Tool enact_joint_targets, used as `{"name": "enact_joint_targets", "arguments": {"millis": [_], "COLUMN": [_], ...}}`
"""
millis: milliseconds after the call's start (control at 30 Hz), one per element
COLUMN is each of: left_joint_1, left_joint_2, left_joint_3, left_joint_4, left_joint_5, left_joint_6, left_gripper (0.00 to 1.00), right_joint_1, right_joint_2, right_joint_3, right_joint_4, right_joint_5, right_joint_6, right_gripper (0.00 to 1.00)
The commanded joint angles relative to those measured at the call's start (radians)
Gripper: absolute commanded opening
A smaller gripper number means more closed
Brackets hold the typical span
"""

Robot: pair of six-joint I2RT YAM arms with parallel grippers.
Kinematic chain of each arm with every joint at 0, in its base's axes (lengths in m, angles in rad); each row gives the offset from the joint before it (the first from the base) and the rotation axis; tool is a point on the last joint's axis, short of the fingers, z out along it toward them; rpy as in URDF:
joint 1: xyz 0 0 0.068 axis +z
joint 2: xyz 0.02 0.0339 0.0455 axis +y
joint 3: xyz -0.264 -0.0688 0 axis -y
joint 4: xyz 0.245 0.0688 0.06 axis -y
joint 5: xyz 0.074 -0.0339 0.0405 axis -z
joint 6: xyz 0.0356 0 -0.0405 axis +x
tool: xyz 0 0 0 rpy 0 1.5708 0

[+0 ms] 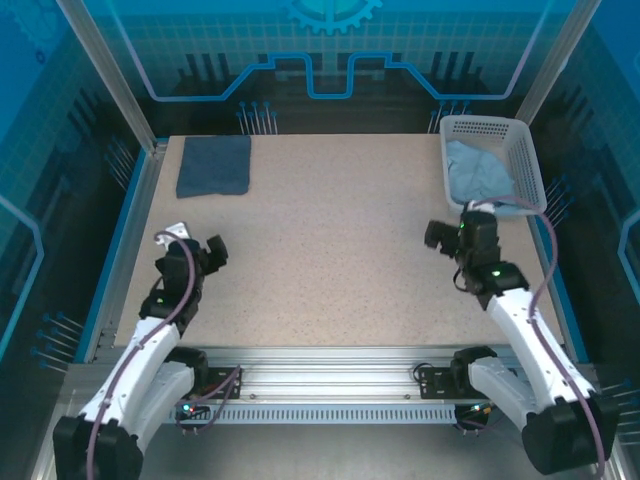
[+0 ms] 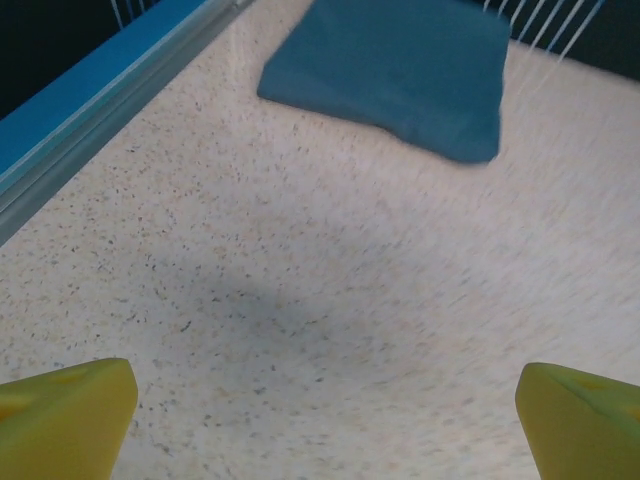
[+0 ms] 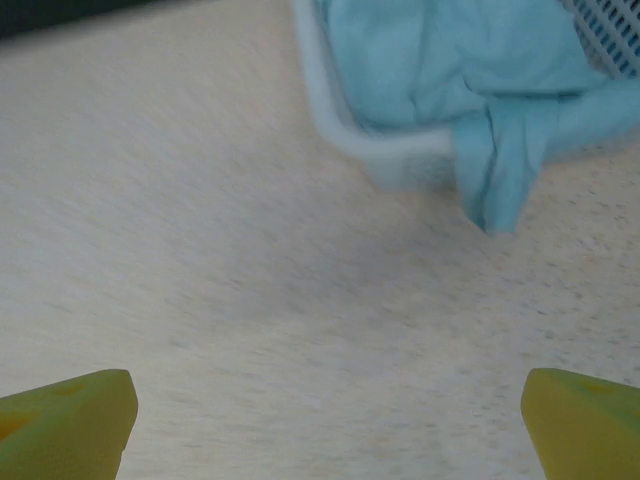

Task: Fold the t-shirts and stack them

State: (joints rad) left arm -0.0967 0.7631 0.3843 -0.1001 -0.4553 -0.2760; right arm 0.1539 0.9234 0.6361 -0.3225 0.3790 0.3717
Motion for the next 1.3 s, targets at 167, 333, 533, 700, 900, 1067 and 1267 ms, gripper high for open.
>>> {"name": "enact_joint_targets", "arguments": {"millis": [167,333,533,700,900,1067,1267], "left_joint_1": [-0.003,0.031,0.122,0.133,0.127,0.126,0.124], "left_joint_2": [0.399,0.579,0.679,0.824,0.779,0.783,0.785], "left_joint_3": [-0.057,0.033,-0.103,-0.211,-0.072,-0.028,-0.031], "left_joint_4": [0.584,0.691,1.105,1.445,1.129,1.059,1.069], "left_joint_5": [0.041,0.092,0.188,0.258,0.32,0.356,0.354], "left_joint_6": [0.12,0.143,0.162,0.175,0.206,0.217,0.222], "left_gripper": [0.99,0.99,0.99,0.99,0.99,0.99,0.99], "right_joint_1": [-0.046,-0.09,-0.109,-0.112,-0.101,-0.083,-0.074], "right_joint_2": [0.292,0.412,0.499,0.545,0.575,0.58,0.58], "right_joint_3": [-0.187,-0.162,-0.196,-0.288,-0.236,-0.22,-0.222], "right_joint_4": [0.588,0.794,0.992,1.191,1.128,1.104,1.109], "right_joint_5": [0.039,-0.05,-0.148,-0.189,-0.21,-0.185,-0.175], "right_joint_6": [-0.224,-0.222,-0.284,-0.295,-0.32,-0.336,-0.344], "right_gripper": [1.0,1.0,1.0,1.0,1.0,1.0,1.0]}}
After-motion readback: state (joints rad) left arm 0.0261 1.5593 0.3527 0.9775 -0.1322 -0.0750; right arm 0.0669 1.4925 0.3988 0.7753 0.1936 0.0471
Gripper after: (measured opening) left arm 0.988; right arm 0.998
